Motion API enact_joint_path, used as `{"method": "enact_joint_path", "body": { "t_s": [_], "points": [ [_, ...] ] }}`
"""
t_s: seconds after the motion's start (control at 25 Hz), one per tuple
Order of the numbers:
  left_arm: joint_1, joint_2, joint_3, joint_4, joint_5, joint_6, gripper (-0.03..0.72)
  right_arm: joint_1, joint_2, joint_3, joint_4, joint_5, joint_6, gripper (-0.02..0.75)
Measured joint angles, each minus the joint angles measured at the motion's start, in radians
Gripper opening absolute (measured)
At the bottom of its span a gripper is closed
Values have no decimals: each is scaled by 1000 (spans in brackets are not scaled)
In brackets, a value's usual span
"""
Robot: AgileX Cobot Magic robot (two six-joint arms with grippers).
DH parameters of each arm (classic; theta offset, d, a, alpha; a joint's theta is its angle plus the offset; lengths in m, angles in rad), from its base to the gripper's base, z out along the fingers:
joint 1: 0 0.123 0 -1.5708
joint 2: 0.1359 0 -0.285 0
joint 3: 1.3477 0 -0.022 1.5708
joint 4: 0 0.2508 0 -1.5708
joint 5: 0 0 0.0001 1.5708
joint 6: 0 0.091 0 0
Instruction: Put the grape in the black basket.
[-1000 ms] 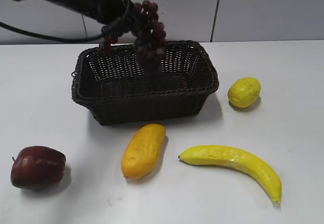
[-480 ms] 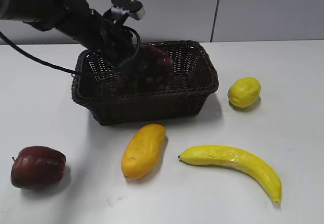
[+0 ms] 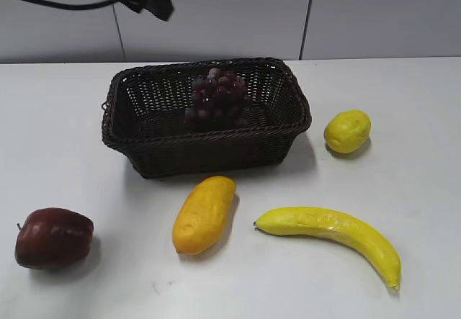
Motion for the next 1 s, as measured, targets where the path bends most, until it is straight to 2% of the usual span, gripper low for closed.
{"method": "enact_joint_path", "body": {
  "t_s": [0.08, 0.16, 0.36, 0.52, 0.72, 1.0],
  "points": [
    [32, -1, -63, 108, 94, -94, 515, 0, 0, 0, 0, 0, 0, 500],
    [75, -3, -105, 164, 189, -152, 514, 0, 0, 0, 0, 0, 0, 500],
    [216, -5, -105, 187, 240, -229, 511, 0, 0, 0, 0, 0, 0, 500],
    [319, -36, -52, 190, 244, -249, 490, 0, 0, 0, 0, 0, 0, 500],
    [382, -167, 149, 192, 244, -250, 474, 0, 0, 0, 0, 0, 0, 500],
    [393, -408, 528, 209, 246, -251, 472, 0, 0, 0, 0, 0, 0, 500]
  ]
}}
